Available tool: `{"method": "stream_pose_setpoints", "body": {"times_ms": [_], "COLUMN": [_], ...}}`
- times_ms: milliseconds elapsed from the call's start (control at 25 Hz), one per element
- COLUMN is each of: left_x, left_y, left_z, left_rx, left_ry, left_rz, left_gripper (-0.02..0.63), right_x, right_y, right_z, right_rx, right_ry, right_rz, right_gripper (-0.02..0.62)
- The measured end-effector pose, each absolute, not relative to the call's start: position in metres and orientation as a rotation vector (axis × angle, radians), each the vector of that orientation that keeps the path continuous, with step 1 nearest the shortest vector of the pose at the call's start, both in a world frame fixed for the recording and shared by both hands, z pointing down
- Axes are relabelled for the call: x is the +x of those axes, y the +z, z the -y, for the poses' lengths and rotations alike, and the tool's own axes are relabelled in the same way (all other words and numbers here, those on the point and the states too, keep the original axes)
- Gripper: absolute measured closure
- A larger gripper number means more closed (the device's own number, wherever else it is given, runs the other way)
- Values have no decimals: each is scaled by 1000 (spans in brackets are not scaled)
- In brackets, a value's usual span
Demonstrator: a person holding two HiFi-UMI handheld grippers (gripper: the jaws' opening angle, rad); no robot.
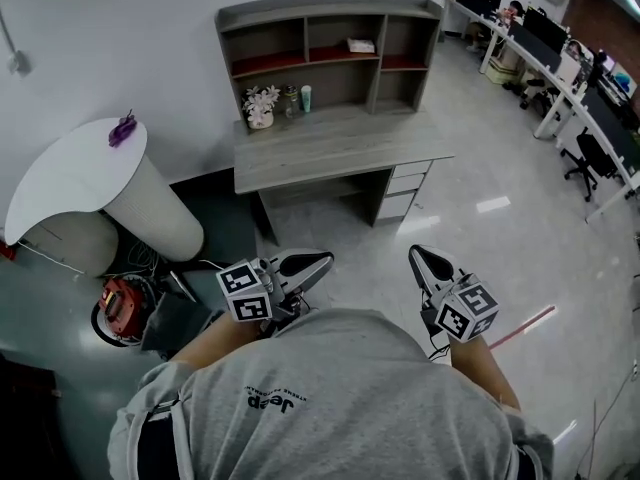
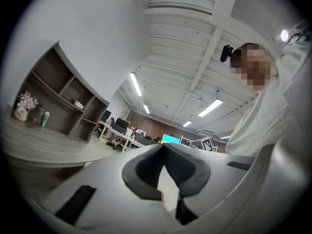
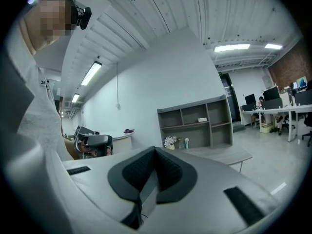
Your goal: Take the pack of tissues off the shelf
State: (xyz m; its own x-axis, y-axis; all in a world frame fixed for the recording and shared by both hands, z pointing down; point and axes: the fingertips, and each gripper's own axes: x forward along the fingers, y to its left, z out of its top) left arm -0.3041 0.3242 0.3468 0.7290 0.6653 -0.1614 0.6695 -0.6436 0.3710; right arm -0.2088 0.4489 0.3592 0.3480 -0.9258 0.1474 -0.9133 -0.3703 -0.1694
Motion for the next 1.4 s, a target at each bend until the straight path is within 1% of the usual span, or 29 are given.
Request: {"method": "stream_pose_setpoints", "body": {"times_ms": [360, 800, 1160, 1400], "left_x": [-234, -179, -148, -110], "left_y": [335, 346, 347, 354], "left_z": [-239, -131, -87, -69], "left_rx": [2506, 2527, 2541, 2587], "left_ry": [-45, -43, -47, -34], "left_rz": [-1057, -1002, -882, -800], "left_gripper": [583, 583, 583, 583], "right_x": [-140, -66, -19, 38], "right_y": [348, 347, 346, 358], "right_z": [-365, -260, -213, -188], "right_rx": [-2562, -2550, -2499, -2427], "right_ry": [-338, -346, -380, -393], "right_rz": [-1713, -1729, -1821, -1879], "right_gripper": [589, 588, 588, 588]}}
